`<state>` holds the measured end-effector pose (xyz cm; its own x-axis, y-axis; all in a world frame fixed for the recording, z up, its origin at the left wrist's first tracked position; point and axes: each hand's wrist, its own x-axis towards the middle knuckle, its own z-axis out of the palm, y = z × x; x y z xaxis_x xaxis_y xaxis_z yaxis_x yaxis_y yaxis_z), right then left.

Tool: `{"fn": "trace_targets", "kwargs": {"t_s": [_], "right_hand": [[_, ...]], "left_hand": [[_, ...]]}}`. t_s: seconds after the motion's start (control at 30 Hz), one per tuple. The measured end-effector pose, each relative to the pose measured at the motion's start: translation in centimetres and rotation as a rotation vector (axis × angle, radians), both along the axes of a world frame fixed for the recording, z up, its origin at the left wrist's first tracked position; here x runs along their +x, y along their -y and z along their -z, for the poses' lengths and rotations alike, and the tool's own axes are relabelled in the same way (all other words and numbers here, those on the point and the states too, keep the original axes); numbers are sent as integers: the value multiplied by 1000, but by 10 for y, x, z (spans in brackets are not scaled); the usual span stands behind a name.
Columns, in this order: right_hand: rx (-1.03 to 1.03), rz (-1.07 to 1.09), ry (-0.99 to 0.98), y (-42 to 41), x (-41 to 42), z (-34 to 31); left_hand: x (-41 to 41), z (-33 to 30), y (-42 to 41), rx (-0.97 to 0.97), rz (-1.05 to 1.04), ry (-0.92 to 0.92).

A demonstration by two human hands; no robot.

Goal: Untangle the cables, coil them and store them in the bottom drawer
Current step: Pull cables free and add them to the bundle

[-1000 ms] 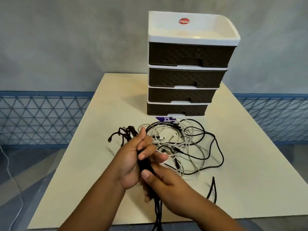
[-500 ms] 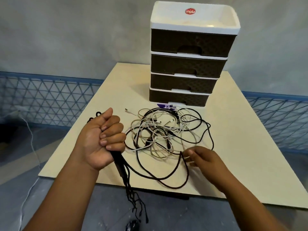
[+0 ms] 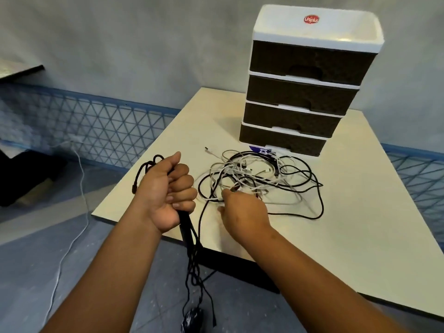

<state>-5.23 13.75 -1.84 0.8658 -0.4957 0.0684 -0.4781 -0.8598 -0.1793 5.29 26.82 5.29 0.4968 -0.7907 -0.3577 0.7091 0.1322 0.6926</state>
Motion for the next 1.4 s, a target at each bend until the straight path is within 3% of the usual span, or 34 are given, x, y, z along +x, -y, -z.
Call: {"fn": "trace_targets", "kwargs": {"t_s": [0.17,0.3,0.43,0.5,0.57,0.67,0.8,1.03,1.27,1.4], "right_hand": [[2,-100,143,-19,8,11],[6,-287,-61,-26,11,21],[11,-294,-125,-14,22,24],[37,-266,-37,-3,26,12],[141,-174,195,12,30,-14],[464,40,576,35,32,-65],[844,87,814,67,44,-118],[715,-223,1088,91,55,-182],[554,-398,1213,90,60,-214],[711,-406,1144,79,48,-204]], "left_hand": [[-3,-4,-11,-33,-24,12],[-2,-4,-17,-38,-19,16],[4,-3,-20,-36,-17,14],[8,-3,-20,-41,-20,18],[14,-5,-20,-61,-24,32],[25,-11,-18,-73,-26,52],[38,-21,-4,-72,-15,72],[49,-33,27,-37,95,90],[61,-31,54,-21,151,40],[66,-27,67,17,225,33]]}}
